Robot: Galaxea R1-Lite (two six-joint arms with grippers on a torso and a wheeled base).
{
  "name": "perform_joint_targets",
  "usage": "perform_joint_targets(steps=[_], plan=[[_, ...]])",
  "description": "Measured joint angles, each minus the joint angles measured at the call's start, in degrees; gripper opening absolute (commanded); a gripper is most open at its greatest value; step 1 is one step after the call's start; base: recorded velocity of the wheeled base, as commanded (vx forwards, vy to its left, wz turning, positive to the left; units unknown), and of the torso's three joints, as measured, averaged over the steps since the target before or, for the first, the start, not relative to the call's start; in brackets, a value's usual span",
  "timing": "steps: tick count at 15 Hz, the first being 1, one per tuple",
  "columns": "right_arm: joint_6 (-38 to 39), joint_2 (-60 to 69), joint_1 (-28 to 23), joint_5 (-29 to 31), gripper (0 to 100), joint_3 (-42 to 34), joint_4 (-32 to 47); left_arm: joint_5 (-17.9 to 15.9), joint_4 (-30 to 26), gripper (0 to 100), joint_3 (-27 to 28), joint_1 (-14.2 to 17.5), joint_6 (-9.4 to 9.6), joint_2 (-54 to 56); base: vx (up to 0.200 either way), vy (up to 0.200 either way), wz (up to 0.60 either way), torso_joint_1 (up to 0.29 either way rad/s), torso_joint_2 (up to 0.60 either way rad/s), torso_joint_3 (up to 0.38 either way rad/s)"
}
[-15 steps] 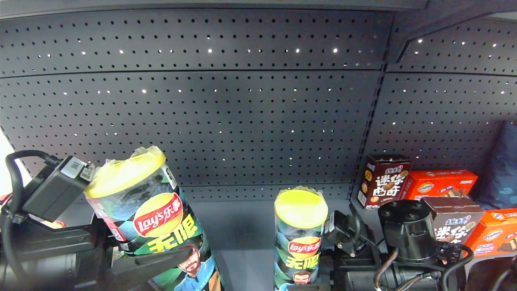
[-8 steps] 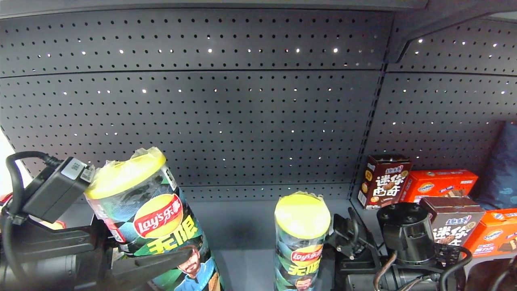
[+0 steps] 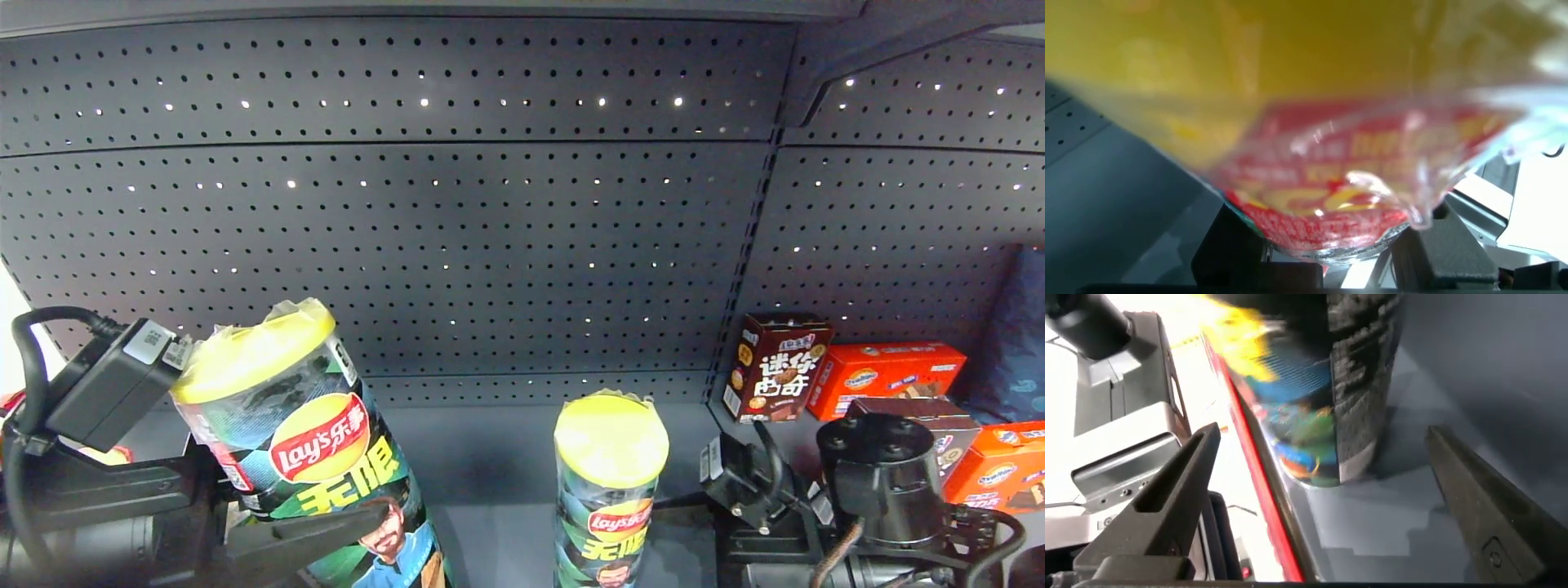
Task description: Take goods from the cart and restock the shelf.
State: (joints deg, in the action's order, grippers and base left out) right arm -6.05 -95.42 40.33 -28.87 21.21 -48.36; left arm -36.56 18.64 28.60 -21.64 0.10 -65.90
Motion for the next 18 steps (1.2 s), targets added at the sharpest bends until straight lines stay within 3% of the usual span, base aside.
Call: perform_joint_targets(steps=[5,8,10,13,16,18], plan=[[-0.09,10.83,0.16,2.21,100,-3.41,2.08,0.73,0.43,0,-3.99,0.01,0.06,0.55,0.000,0.000,0.00,0.000,0.00,0.000],[-0.09,18.74,1.71,5.25,100,-1.95,12.84,1.83,0.35,0,-5.14,0.11,0.00,1.84,0.000,0.000,0.00,0.000,0.00,0.000],[-0.09,24.58,3.24,9.79,100,1.79,23.37,2.82,0.44,0,-4.62,0.23,0.00,2.16,0.000,0.000,0.00,0.000,0.00,0.000],[0.41,33.01,4.68,21.57,100,7.45,33.61,3.04,0.49,0,-3.72,0.28,0.34,2.12,0.000,0.000,0.00,0.000,0.00,0.000],[2.71,40.01,5.06,28.89,100,8.74,36.24,6.60,0.46,0,-3.38,0.12,1.68,2.01,0.000,0.000,0.00,0.000,0.00,0.000],[3.62,43.28,5.21,33.73,100,8.47,36.38,10.81,0.33,0,-2.41,-0.16,2.15,1.88,0.000,0.000,0.00,0.000,0.00,0.000]])
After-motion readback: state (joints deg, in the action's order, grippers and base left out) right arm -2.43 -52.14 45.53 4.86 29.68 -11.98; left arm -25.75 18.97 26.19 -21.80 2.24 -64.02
